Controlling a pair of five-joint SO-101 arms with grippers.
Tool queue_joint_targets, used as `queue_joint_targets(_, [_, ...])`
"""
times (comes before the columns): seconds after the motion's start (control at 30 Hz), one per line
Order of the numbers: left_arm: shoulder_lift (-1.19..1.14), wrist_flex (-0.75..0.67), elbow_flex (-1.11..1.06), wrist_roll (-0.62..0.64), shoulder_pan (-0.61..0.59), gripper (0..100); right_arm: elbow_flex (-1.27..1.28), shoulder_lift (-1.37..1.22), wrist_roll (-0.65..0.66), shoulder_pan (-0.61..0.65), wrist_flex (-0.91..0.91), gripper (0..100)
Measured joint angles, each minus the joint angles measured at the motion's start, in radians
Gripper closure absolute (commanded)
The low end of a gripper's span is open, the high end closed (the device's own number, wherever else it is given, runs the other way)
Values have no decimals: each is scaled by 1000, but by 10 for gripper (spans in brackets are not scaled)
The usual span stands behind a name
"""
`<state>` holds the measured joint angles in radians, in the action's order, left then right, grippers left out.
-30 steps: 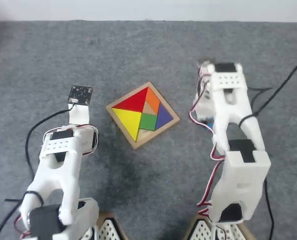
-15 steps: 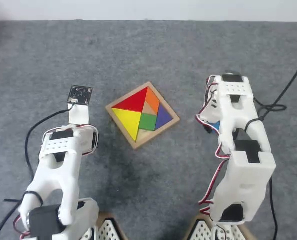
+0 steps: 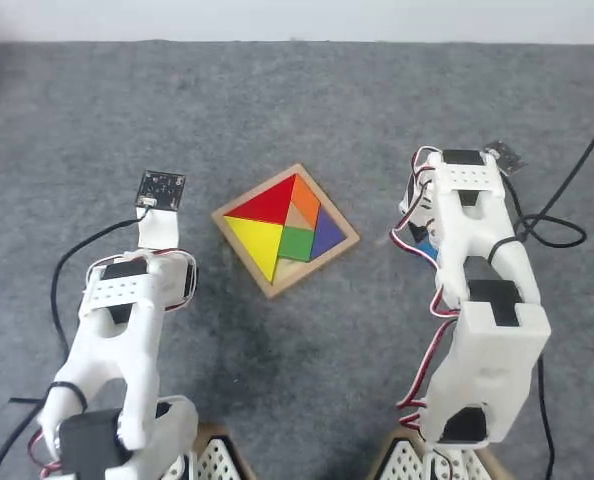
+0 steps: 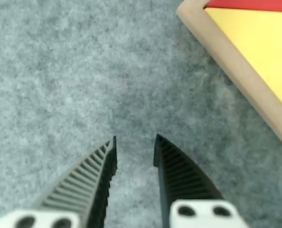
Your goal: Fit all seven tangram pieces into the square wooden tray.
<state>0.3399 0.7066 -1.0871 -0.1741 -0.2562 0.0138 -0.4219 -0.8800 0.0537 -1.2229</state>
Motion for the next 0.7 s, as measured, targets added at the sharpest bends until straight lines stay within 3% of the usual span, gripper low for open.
queue_joint_targets(0.3, [0, 0, 0, 0, 0, 877, 6, -43, 8, 23, 68, 908])
queue_joint_targets(0.7, [0, 0, 0, 0, 0, 877, 8, -49, 74, 15, 58, 924])
